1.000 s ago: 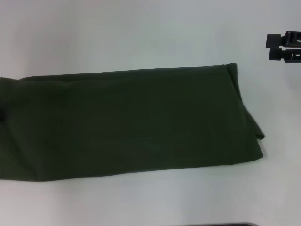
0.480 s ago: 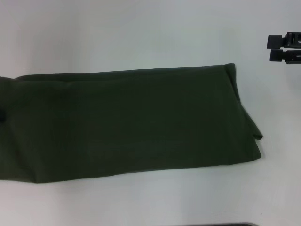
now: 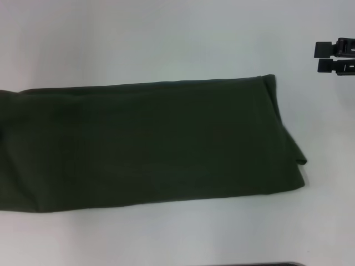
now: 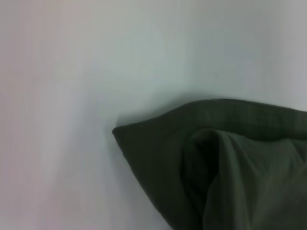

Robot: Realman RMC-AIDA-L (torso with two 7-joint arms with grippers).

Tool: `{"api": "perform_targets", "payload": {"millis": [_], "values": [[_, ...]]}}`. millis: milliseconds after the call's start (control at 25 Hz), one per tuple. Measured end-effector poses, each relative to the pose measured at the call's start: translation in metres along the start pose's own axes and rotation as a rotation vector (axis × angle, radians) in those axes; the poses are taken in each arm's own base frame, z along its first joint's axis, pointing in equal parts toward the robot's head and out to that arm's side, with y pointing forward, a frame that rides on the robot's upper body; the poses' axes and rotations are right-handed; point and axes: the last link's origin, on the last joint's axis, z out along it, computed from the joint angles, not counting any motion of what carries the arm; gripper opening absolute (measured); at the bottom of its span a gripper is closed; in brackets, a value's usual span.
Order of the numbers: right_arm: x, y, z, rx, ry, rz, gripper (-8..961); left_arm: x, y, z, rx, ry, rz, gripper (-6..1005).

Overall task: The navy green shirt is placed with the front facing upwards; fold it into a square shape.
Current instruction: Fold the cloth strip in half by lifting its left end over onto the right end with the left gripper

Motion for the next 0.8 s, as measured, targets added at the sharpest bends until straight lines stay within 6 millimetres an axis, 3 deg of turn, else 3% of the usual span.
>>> {"api": "perform_targets", "payload": {"millis": [320, 520, 800], "values": [[-0.001, 0.001, 0.002, -0.004, 0.002, -0.001, 912, 0.0, 0.003, -0.002, -0.001, 0.005, 0.002, 72], [-0.001, 0.001, 0.002, -0.005, 0.007, -0.002, 913, -0.005, 0.033, -0.015, -0.269, -0.011, 0.077, 73], [-0.001, 0.002, 0.004, -0.005, 0.014, -0.004, 914, 0.0, 0.075, -0.02, -0.475, -0.045, 0.128, 72]]}}
